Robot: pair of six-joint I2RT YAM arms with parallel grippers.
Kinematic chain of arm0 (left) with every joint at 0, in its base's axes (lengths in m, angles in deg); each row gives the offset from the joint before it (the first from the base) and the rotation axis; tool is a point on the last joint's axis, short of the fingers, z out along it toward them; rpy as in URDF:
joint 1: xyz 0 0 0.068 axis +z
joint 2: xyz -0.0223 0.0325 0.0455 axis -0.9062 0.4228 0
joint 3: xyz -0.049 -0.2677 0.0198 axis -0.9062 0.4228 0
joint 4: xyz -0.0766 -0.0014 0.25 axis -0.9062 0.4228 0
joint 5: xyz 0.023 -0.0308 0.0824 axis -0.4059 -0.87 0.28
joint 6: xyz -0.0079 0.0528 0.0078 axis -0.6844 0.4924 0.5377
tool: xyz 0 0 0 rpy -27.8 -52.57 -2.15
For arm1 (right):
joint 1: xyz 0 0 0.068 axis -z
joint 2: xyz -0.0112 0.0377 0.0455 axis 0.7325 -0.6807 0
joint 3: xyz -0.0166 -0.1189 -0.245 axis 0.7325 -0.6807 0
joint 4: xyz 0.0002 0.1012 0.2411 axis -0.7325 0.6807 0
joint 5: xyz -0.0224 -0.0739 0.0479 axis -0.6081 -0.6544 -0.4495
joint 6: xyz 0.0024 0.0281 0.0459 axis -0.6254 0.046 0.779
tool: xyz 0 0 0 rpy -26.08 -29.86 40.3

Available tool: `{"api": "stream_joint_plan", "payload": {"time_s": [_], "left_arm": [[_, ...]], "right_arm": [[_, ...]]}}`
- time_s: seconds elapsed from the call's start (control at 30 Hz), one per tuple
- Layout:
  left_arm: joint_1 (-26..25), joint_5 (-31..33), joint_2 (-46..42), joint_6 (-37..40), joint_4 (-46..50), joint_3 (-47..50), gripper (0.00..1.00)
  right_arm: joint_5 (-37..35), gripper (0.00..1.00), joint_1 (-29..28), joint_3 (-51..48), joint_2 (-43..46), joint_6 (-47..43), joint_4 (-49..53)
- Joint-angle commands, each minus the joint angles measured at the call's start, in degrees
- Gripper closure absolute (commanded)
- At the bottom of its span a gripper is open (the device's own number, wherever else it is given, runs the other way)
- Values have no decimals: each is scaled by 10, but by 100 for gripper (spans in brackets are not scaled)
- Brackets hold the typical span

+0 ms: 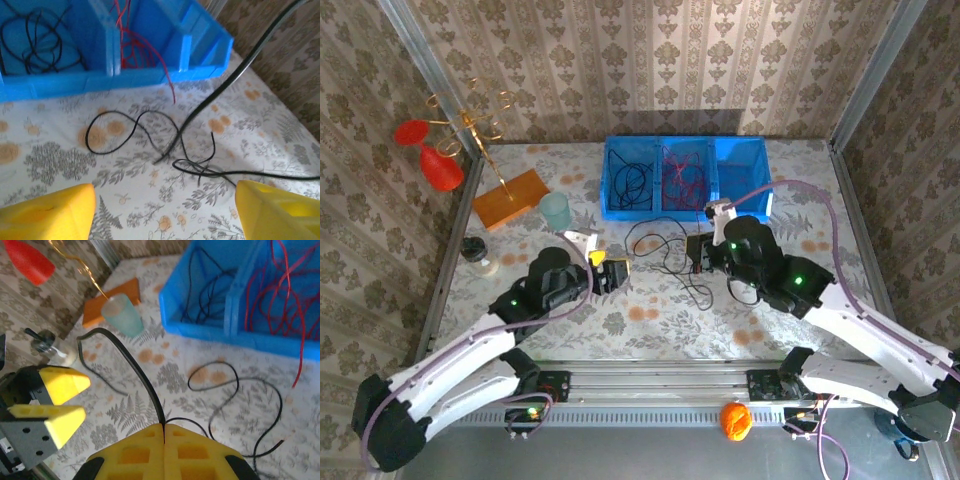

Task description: Untangle the cables

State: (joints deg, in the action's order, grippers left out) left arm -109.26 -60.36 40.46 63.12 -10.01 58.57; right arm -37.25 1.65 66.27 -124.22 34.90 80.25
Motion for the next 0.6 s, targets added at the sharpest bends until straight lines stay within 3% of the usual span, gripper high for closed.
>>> {"api": "stream_joint_plan", "payload": {"time_s": [0.0,0.23,0.57], "left_arm": [[-5,-24,-25,34,18,-7,24],[-39,-28,11,65,-25,-13,17],[-55,-24,67,30,-132,11,12]], "right_arm": [[-34,100,-9,56,-10,-60,1],[-36,100,-34,166,-40,-104,-13],[-45,100,-46,250,-73,-144,-35]]}}
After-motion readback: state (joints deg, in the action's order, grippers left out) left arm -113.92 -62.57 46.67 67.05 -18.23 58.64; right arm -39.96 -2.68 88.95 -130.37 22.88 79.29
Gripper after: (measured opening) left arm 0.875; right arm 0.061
